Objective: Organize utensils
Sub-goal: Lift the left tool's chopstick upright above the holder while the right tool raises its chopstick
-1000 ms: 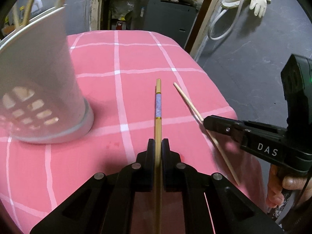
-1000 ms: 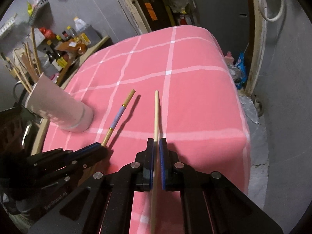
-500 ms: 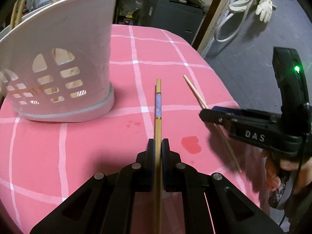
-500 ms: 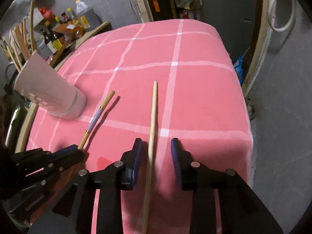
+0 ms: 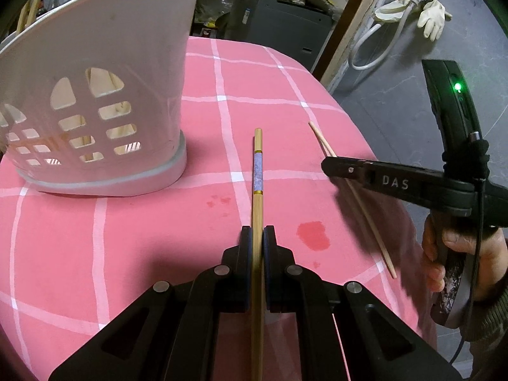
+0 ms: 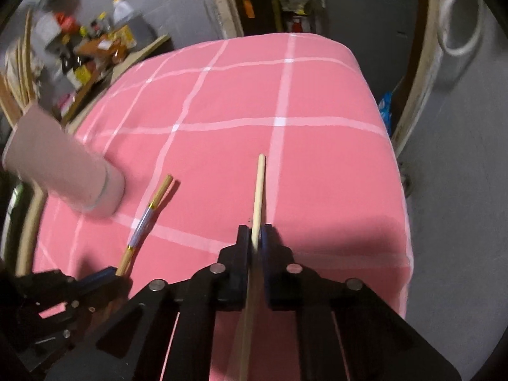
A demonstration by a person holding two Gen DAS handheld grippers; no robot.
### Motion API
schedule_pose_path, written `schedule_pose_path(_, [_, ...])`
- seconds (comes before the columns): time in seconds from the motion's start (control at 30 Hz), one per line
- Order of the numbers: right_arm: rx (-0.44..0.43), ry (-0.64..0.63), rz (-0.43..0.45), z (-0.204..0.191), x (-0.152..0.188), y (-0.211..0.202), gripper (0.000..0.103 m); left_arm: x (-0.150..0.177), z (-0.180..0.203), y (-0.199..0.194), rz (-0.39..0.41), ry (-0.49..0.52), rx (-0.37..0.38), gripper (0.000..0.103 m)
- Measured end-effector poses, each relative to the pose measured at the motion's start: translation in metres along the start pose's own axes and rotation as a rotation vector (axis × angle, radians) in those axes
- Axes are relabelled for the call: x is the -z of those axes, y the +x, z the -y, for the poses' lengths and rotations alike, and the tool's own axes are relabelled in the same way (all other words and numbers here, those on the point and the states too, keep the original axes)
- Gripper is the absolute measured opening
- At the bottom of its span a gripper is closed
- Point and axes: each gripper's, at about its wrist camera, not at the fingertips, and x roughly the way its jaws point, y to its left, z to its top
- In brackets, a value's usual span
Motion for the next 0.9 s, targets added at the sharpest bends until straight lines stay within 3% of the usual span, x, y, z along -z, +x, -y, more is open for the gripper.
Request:
schedule_pose_path(0.17, [-0.058, 0.027, 0.066, 0.001, 0.013, -0.015, 0.003, 0.003, 0.002, -0.004, 0.018, 0.007, 0.011, 0.005])
schedule_pose_path(0.4, [-0.129, 0.077, 0.204, 0.004, 0.035, -0.045, 0.003, 0.013, 0.009, -0.028, 0.112, 0.037, 0.022, 0.005])
schedule_pose_path(0.7, [-0.129, 0.007, 0.495, -0.027, 0.066, -0.099, 0.003, 0.02, 0.008, -0.069, 0.323, 0.042, 0.021, 0.005])
schedule_pose_path(0.9, [-0.134, -0.03, 0.653, -0.054, 0.07, -0.123, 0.003, 0.023, 0.013, -0.102, 0.49, 0.067, -0.003, 0.005])
